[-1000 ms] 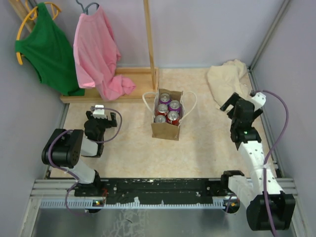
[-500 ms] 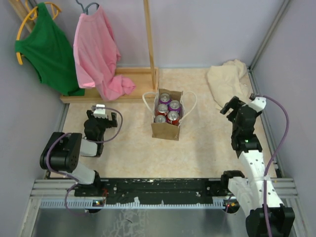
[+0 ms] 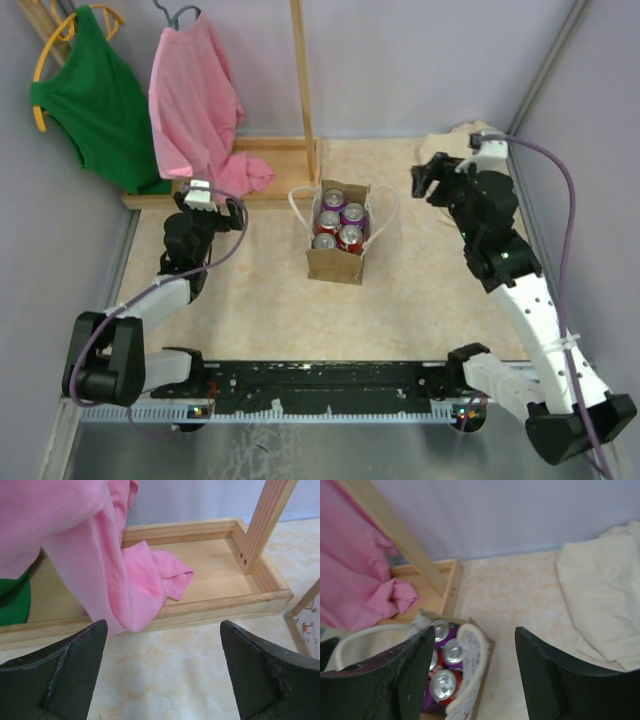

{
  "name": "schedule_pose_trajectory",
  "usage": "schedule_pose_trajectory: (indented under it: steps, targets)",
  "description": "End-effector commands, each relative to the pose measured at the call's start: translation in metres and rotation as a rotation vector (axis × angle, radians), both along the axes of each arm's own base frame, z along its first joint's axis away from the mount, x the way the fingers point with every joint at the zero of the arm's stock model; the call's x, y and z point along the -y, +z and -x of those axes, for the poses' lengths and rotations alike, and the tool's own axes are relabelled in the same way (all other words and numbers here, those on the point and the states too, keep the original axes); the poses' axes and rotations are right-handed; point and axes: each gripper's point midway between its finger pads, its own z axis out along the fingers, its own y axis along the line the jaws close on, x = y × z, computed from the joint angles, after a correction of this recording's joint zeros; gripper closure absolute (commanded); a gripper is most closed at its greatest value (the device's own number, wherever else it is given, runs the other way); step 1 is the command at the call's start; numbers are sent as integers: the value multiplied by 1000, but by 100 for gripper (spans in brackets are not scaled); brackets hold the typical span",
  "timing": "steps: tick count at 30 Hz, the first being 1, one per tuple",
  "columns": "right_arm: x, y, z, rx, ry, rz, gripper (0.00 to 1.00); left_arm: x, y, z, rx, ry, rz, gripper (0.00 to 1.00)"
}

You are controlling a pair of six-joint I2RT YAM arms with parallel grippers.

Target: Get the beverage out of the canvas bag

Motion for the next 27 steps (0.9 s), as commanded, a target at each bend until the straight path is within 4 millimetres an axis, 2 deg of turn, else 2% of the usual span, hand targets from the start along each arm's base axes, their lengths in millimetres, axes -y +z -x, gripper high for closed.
schedule_pose_trajectory:
  steps: [1,3,6,9,16,21,27]
  targets:
    - [-64,40,6,19,177,94,34,12,10,0,-75,-1,95,0]
    - [-101,31,3,-37,252,157,33,23,13,1,-104,-30,91,0]
    - [-147,9,3,-125,343,271,26,46,18,10,-116,-86,68,0]
    - [-174,-20,-2,-236,388,348,25,56,26,20,-98,-104,97,0]
    - [-186,-70,0,-394,436,400,25,59,34,40,-68,-115,170,0]
    - [-180,-111,8,-512,439,455,24,51,24,41,-88,-65,171,0]
    - [-176,-147,19,-593,463,487,25,59,15,38,-125,-96,170,0]
